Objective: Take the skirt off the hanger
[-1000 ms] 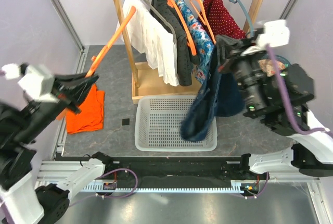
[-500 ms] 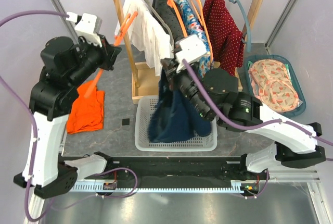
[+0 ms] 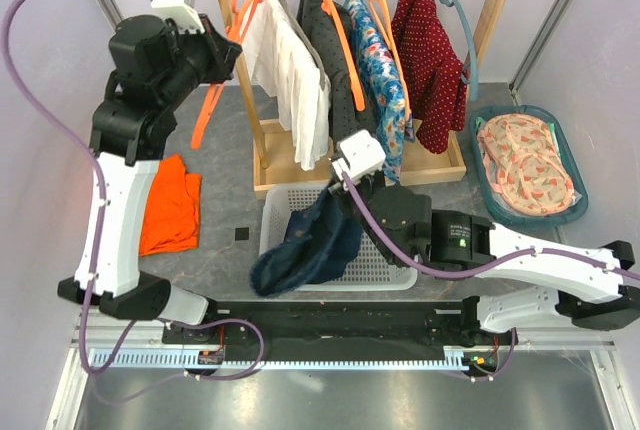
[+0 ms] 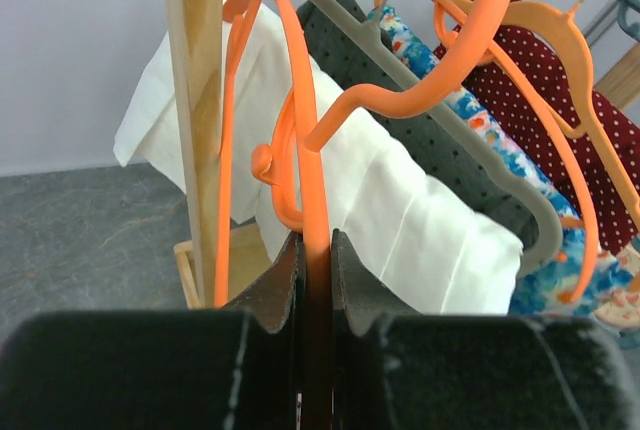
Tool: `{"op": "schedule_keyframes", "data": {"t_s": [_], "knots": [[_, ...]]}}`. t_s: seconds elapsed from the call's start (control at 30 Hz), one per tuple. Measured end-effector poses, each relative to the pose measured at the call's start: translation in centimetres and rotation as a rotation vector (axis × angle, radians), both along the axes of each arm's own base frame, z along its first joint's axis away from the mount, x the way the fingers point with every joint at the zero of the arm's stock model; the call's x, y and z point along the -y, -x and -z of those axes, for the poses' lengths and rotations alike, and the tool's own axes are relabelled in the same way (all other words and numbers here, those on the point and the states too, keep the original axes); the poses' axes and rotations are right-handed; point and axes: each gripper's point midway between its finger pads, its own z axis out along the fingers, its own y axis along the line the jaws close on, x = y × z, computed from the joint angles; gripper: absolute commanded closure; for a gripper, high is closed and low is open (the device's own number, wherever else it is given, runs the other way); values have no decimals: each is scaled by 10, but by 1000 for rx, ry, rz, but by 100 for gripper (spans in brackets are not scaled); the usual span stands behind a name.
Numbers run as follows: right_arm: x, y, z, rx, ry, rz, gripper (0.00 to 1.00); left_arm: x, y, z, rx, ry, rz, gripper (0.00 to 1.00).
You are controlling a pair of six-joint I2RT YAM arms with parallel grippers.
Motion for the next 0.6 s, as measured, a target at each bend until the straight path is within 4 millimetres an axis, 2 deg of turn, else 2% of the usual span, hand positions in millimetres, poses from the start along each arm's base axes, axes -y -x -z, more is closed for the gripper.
{"op": "schedule_keyframes", "data": {"t_s": [0.1,0.23,0.37,0.47,0.6], "knots": [[23,-6,37,-28,52,70,100,7,-21,5,-22,14,-4,98],[47,-17,59,-46,69,156,100,13,-44,12,-37,13,-13,98],[72,-32,69,-54,71,282,100,13,-58,13,-42,17,-25,98],[92,-46,68,-52,58,384,100,10,-63,11,-42,32,-27,98],[111,-60,63,-41,30,475,100,3,-71,-3,-13,77,-29,98]]}}
